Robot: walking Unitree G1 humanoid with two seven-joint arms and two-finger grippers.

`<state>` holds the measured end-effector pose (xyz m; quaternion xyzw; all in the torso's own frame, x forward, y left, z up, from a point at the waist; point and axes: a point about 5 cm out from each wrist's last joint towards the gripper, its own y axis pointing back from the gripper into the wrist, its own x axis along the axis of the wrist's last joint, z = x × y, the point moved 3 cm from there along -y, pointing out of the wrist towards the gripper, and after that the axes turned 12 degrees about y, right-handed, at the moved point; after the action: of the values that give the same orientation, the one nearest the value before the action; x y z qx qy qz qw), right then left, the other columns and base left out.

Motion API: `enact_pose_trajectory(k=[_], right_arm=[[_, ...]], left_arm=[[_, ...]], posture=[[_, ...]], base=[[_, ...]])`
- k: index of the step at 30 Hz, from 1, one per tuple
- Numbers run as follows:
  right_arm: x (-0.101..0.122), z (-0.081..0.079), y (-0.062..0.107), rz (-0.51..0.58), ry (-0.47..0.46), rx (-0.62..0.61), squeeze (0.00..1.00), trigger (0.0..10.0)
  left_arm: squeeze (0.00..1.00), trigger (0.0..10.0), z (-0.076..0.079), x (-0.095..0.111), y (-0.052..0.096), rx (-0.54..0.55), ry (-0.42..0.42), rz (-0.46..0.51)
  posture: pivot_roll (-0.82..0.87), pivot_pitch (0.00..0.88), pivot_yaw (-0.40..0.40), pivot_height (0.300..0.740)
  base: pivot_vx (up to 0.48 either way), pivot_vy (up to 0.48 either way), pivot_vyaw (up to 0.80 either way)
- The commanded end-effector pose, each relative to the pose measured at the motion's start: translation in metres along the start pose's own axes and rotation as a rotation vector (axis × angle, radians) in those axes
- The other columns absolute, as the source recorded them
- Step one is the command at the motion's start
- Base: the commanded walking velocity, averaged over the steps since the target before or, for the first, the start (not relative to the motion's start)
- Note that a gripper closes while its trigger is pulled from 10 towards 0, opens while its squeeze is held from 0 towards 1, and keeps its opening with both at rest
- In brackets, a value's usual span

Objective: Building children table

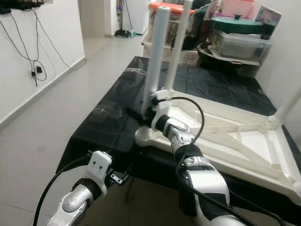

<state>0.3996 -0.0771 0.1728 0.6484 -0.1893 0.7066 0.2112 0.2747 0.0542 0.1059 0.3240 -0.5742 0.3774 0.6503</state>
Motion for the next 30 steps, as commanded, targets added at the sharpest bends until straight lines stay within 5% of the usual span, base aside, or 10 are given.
enact_pose_trajectory(k=[1, 5, 6, 11, 12, 15, 16, 19, 24, 30], right_arm=[[-0.010, -0.021, -0.007, -0.038, -0.007, 0.146, 0.00, 10.0], [-0.018, -0.040, -0.011, -0.060, 0.006, 0.280, 0.00, 9.6], [-0.020, -0.042, -0.014, -0.065, 0.016, 0.268, 0.00, 0.0], [-0.020, -0.038, -0.019, -0.067, 0.038, 0.187, 0.00, 0.0], [-0.015, -0.017, -0.022, -0.069, 0.039, -0.039, 0.00, 0.0], [-0.012, 0.004, -0.017, -0.073, 0.004, -0.265, 0.00, 0.0], [-0.012, 0.027, -0.006, -0.093, -0.030, -0.515, 0.00, 0.0], [-0.014, 0.043, 0.007, -0.116, -0.064, -0.705, 0.00, 0.0], [-0.039, 0.077, 0.080, -0.241, -0.164, -1.355, 0.00, 0.0], [-0.048, 0.072, 0.089, -0.274, -0.173, -1.469, 0.00, 0.0]], left_arm=[[0.00, 10.0, 0.000, -0.004, 0.000, -0.004, 0.000, -0.016], [0.00, 10.0, 0.001, -0.004, 0.000, -0.002, -0.001, -0.015], [0.00, 10.0, 0.001, -0.004, 0.000, -0.001, 0.000, -0.015], [0.00, 10.0, 0.001, -0.003, 0.000, -0.001, 0.000, -0.014], [0.00, 10.0, 0.000, -0.003, 0.000, -0.001, 0.001, -0.013], [0.00, 10.0, 0.000, -0.003, -0.001, -0.002, 0.001, -0.014], [0.00, 10.0, 0.000, -0.003, -0.001, -0.002, 0.002, -0.014], [0.00, 10.0, 0.000, -0.003, -0.001, -0.003, 0.003, -0.014], [0.00, 10.0, 0.000, -0.003, -0.001, -0.004, 0.002, -0.015], [0.00, 10.0, 0.000, -0.003, -0.001, -0.005, 0.002, -0.016]], posture=[[0.10, 0.000, -0.108, 0.740], [0.10, 0.000, -0.109, 0.740], [0.10, 0.000, -0.113, 0.740], [0.10, 0.000, -0.111, 0.740], [0.10, 0.000, -0.112, 0.740], [0.09, 0.000, -0.111, 0.740], [0.09, 0.000, -0.108, 0.740], [0.09, 0.000, -0.105, 0.740], [0.09, 0.000, -0.109, 0.740], [0.09, 0.000, -0.106, 0.740]], base=[[0.000, 0.000, 0.00], [0.000, 0.000, 0.00], [0.000, 0.000, 0.00], [0.000, 0.000, 0.00], [0.000, 0.000, 0.00], [0.000, 0.000, 0.00], [0.000, 0.000, 0.00], [0.000, 0.000, 0.00], [0.000, 0.000, 0.00], [0.000, 0.000, 0.00]])
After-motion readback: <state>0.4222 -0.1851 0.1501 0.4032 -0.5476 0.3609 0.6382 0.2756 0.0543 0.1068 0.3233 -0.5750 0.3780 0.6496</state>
